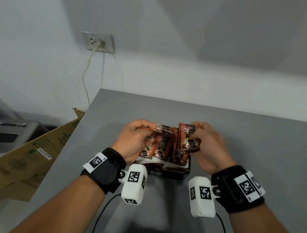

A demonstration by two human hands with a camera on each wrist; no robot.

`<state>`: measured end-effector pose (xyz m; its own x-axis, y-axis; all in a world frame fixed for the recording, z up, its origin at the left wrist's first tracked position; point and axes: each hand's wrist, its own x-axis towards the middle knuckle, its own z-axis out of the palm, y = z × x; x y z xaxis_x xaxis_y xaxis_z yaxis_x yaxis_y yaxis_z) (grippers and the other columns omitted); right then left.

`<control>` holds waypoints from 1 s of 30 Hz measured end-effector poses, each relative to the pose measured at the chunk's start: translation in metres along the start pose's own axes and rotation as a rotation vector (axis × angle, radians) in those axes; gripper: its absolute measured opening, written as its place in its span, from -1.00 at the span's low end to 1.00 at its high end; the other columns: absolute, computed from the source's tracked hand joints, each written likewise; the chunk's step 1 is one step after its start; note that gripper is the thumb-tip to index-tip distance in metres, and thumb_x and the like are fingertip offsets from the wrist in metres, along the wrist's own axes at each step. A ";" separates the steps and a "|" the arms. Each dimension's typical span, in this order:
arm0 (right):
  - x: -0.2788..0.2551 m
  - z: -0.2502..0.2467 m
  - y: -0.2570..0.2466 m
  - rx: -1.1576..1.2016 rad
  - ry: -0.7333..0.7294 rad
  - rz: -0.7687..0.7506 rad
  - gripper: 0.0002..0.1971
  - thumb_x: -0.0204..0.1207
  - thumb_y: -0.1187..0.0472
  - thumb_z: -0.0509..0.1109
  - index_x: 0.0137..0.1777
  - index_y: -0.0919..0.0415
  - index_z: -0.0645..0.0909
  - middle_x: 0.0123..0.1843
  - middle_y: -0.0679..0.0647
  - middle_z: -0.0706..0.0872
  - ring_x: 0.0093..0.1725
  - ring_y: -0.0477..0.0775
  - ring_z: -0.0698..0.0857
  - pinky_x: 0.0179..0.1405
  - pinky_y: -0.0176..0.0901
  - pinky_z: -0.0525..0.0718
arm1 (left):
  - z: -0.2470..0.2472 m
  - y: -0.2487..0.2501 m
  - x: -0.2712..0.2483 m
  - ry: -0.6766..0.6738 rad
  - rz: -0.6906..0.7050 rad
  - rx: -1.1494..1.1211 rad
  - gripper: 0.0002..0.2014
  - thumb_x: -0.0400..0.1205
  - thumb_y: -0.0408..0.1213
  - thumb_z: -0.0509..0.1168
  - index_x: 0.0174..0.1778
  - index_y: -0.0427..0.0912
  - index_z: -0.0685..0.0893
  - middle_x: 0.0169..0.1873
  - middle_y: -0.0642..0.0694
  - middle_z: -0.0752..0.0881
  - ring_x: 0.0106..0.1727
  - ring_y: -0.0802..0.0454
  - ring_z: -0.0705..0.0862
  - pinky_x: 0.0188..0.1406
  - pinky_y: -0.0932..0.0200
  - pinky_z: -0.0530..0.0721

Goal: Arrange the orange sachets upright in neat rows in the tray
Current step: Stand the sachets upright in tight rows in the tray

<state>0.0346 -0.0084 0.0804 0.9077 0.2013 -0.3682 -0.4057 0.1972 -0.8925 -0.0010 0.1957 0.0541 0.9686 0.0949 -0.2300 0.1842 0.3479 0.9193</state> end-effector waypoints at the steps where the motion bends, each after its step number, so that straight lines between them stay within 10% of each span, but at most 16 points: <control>1: 0.000 -0.001 0.000 -0.002 0.006 0.000 -0.73 0.54 0.52 0.19 0.16 0.24 0.51 -0.09 0.24 0.67 -0.24 0.16 0.65 -0.40 -0.03 0.58 | -0.001 -0.001 0.001 -0.012 -0.002 -0.008 -0.66 0.67 -0.68 0.15 -0.20 -0.26 0.75 -0.09 -0.20 0.82 -0.06 -0.03 0.79 -0.10 0.15 0.75; 9: -0.001 -0.004 0.002 0.000 -0.036 -0.092 -0.70 0.57 0.58 0.29 0.19 0.26 0.59 0.00 0.23 0.74 -0.21 0.09 0.77 -0.30 -0.08 0.71 | -0.002 0.001 0.001 -0.055 -0.022 -0.122 -0.86 0.51 -0.55 0.28 -0.15 -0.33 0.74 -0.10 -0.31 0.77 -0.16 -0.12 0.75 -0.14 0.04 0.75; 13: -0.001 -0.004 -0.002 -0.008 -0.080 -0.181 -0.59 0.54 0.61 0.36 0.31 0.24 0.59 -0.05 0.20 0.74 -0.14 0.09 0.78 -0.20 -0.09 0.74 | -0.003 0.000 0.006 -0.041 -0.015 0.086 -0.37 0.42 -0.81 0.37 0.32 -0.17 0.58 0.04 -0.39 0.78 -0.20 -0.15 0.77 -0.14 0.00 0.75; 20: -0.007 0.010 0.001 -0.226 -0.136 -0.248 -0.62 0.46 0.53 0.52 0.20 0.21 0.60 -0.03 0.15 0.85 -0.01 0.24 0.80 0.09 0.15 0.78 | 0.011 0.000 0.004 -0.083 -0.065 -0.069 -0.89 0.38 -0.60 0.32 -0.21 -0.43 0.68 -0.17 -0.40 0.72 -0.23 -0.22 0.71 -0.21 -0.03 0.74; 26: -0.012 0.022 0.012 -0.389 -0.087 -0.379 -0.64 0.44 0.40 0.61 0.17 0.15 0.63 0.00 0.13 0.83 -0.02 0.08 0.82 -0.02 -0.11 0.81 | 0.022 0.003 -0.007 -0.185 -0.185 -0.314 -0.44 0.72 -0.06 0.15 0.33 -0.56 0.59 0.06 -0.42 0.72 0.07 -0.25 0.71 0.23 -0.13 0.61; 30: -0.012 0.031 0.015 -0.675 -0.049 -0.500 -0.64 0.41 0.18 0.66 0.18 0.01 0.68 -0.03 -0.10 0.82 -0.04 -0.16 0.78 0.04 -0.23 0.75 | 0.031 0.003 -0.010 -0.135 -0.183 -0.249 -0.47 0.54 -0.35 0.37 0.38 -0.59 0.51 0.19 -0.46 0.62 0.21 -0.32 0.65 0.28 -0.15 0.59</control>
<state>0.0142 0.0222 0.0798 0.9515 0.2873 0.1098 0.2083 -0.3392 -0.9174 -0.0055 0.1671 0.0691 0.9395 -0.1087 -0.3249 0.3271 0.5664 0.7564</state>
